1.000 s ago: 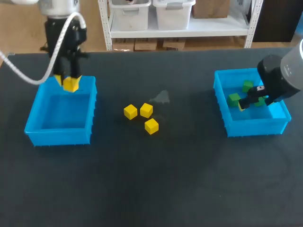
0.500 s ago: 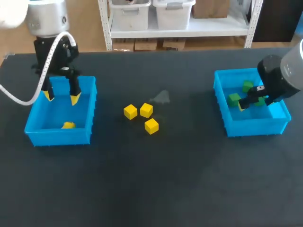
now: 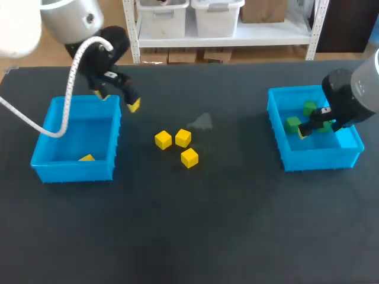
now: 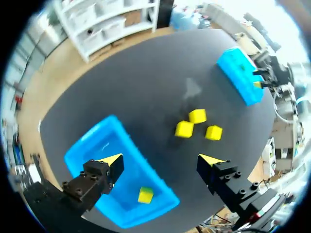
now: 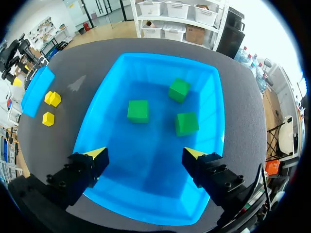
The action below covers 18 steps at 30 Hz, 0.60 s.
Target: Put the green cubes in the right bin and the yellow cubes in the left bin.
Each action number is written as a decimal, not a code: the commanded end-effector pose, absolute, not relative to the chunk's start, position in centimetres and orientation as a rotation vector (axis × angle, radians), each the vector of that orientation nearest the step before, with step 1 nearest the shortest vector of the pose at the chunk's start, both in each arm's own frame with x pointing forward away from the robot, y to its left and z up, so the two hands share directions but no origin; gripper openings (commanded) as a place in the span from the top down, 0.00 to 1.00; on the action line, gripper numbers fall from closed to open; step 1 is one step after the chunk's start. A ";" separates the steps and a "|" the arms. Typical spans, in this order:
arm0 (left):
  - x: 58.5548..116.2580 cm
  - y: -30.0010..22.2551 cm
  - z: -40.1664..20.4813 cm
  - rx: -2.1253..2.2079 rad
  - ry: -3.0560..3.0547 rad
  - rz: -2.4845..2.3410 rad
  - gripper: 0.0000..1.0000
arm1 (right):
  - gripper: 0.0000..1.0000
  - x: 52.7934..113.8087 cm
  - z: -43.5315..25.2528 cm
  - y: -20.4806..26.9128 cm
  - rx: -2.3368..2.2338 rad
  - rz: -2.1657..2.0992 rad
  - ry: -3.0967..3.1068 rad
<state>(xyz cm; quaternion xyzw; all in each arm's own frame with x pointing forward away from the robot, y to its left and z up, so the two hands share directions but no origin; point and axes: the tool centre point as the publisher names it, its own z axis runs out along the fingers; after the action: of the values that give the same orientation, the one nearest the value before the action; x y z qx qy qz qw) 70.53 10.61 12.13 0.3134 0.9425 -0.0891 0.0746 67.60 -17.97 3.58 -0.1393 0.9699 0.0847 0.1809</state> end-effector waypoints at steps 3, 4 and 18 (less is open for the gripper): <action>70.6 7.7 11.2 1.047 2.695 -0.356 0.00 | 0.00 67.4 3.6 -18.0 -0.390 0.234 2.736; 70.7 7.4 11.1 1.081 2.689 -0.355 0.00 | 0.00 67.4 3.6 -18.0 -0.390 0.234 2.736; 71.5 5.4 8.7 1.294 2.780 -0.259 0.00 | 0.00 67.4 3.6 -18.0 -0.390 0.234 2.736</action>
<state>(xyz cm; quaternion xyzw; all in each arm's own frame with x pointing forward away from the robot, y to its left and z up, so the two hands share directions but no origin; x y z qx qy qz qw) 70.43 6.57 8.94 0.4120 0.9020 -0.1061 0.0740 67.60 -17.97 3.58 -0.1393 0.9699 0.0847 0.1809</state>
